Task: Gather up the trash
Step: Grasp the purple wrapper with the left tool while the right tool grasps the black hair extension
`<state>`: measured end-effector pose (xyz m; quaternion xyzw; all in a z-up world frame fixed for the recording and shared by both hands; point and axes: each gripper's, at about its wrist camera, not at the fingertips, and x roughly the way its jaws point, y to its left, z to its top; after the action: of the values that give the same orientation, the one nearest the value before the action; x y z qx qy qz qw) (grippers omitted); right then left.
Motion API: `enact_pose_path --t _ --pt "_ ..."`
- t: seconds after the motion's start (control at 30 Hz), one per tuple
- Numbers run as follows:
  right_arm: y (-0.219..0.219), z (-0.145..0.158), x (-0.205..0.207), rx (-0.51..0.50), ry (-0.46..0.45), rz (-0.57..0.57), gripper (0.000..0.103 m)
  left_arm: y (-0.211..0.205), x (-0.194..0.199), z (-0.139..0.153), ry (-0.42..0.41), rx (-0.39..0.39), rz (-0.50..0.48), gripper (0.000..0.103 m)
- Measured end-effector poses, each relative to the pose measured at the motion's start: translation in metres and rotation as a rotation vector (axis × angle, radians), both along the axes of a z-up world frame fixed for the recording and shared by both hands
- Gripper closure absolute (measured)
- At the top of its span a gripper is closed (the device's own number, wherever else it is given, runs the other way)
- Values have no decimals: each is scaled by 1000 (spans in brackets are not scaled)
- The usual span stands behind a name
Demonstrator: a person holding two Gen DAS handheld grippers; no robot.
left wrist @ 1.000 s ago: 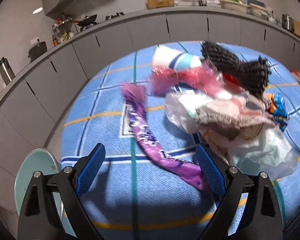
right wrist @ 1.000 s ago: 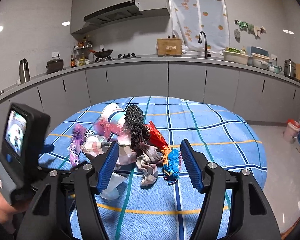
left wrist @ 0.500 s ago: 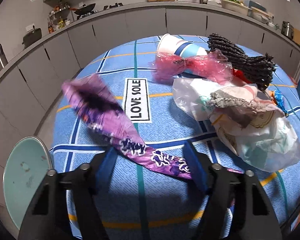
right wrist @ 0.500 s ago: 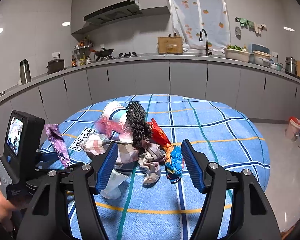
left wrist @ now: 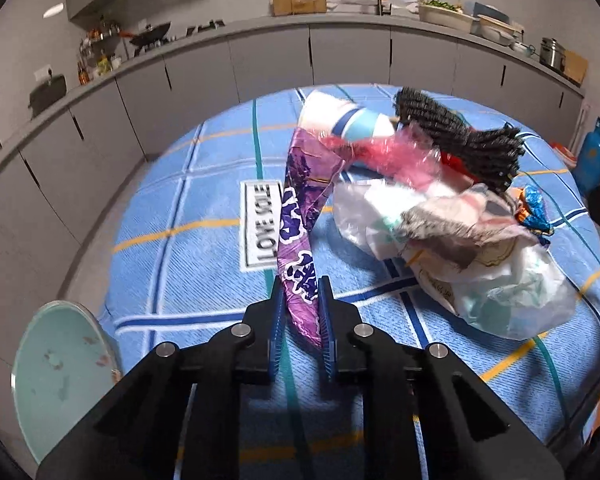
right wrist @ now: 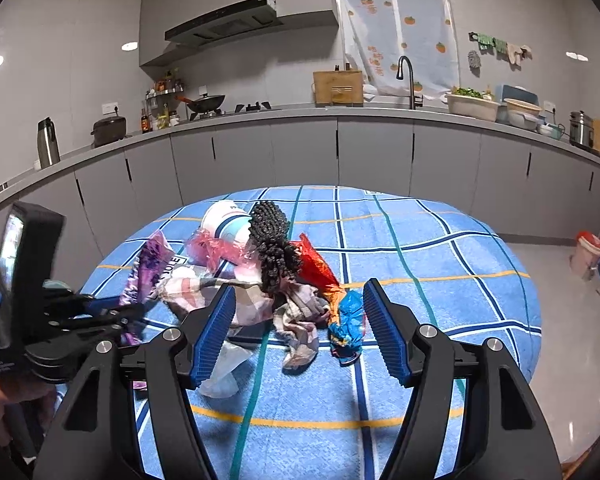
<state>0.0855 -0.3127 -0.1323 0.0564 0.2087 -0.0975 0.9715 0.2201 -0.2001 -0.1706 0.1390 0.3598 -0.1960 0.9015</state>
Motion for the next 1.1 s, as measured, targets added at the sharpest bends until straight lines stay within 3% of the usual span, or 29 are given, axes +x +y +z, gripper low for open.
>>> enact_pose_path --t 0.27,0.6,0.73,0.83,1.1 --pt "-2 10 22 -17 -10 15 39 15 -9 34 -113 33 26 89" --pt "-1 9 73 -8 44 66 50 33 -14 59 -177 -15 54 89" --pt "-1 1 84 5 82 79 64 35 -12 59 -175 -31 55 89" --pt "1 -4 89 15 110 102 85 38 -12 59 -171 -40 59 89" --pt "6 18 67 8 23 107 91 46 -20 72 -202 -66 70 89"
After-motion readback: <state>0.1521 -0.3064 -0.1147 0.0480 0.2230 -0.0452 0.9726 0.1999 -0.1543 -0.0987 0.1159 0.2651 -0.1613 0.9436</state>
